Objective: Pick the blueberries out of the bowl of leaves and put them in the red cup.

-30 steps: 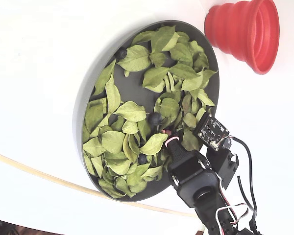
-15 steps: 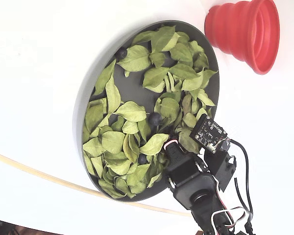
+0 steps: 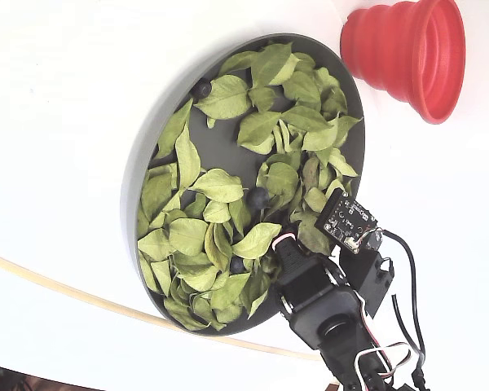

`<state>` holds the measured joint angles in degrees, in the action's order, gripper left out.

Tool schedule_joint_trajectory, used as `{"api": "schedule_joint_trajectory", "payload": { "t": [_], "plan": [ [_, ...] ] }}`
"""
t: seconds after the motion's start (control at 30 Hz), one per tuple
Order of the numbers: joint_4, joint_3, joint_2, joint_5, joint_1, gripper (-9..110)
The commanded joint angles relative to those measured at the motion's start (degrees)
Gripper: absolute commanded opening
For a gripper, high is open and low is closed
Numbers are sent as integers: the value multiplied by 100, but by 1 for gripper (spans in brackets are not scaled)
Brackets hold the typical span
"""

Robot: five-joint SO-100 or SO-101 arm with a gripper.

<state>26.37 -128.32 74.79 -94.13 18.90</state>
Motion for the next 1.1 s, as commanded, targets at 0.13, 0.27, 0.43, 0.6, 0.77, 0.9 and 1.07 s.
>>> {"api": "schedule_joint_trajectory", "payload": {
  "t": [0.13, 0.27, 0.43, 0.6, 0.77, 0.9, 1.07],
  "plan": [
    [-123, 53, 668, 35, -123, 10],
    [-158, 158, 694, -9, -132, 10],
    [-158, 290, 712, -79, -97, 10],
    [-185, 448, 747, -202, -53, 10],
    [-290, 519, 870, -299, -26, 10],
    [-466, 606, 1011, -343, -18, 10],
    [-677, 721, 1160, -378, -9, 10]
  ]
}}
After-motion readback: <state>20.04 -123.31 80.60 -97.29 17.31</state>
